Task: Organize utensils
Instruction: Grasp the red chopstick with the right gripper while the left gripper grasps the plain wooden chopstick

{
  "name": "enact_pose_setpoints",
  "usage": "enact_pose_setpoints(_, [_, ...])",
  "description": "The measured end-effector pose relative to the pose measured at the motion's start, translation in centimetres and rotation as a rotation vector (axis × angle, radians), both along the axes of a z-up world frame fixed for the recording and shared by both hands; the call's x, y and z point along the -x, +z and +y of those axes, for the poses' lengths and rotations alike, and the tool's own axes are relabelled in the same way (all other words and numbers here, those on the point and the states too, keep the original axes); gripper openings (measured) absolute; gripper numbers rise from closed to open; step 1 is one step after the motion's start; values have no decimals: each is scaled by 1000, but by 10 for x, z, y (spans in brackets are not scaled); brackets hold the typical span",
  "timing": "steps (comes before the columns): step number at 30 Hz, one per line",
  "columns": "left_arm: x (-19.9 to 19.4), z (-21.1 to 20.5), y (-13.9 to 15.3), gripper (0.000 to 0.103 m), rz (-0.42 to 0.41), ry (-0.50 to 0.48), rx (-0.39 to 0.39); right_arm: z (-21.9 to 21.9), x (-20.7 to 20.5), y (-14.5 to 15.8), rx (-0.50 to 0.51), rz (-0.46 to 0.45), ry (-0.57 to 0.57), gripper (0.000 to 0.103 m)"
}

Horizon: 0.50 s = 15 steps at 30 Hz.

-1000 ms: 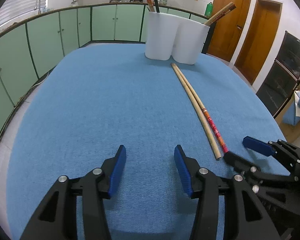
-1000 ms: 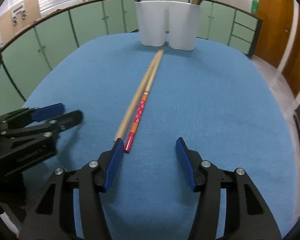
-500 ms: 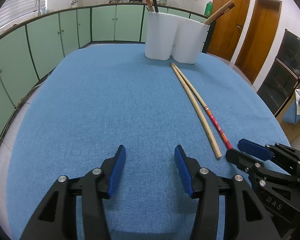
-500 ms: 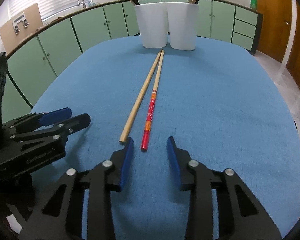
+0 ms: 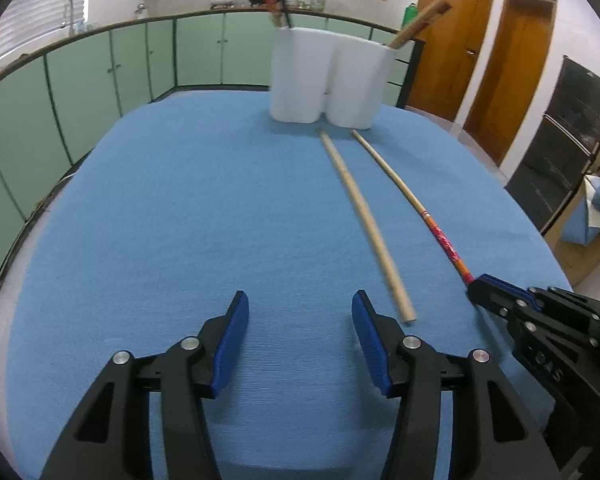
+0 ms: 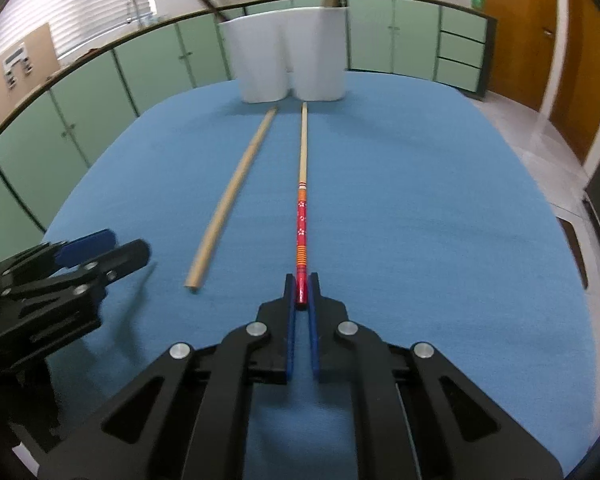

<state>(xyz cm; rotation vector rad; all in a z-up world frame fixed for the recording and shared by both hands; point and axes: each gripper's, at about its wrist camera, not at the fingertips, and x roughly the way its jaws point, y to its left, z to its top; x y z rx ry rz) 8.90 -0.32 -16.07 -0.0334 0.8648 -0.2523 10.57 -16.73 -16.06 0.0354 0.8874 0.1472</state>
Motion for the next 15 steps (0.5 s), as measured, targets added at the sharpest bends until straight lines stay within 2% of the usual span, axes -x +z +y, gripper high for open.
enact_pose_setpoints(5, [3, -25, 4, 53, -6, -57, 16, -11, -4, -2, -25, 5, 1, 5])
enact_pose_setpoints(12, [-2, -44, -5, 53, 18, -70, -23, -15, -5, -4, -49, 14, 11, 5])
enact_pose_setpoints(15, [-3, -47, -6, 45, 13, -54, -46, -16, -6, -4, -53, 17, 14, 5])
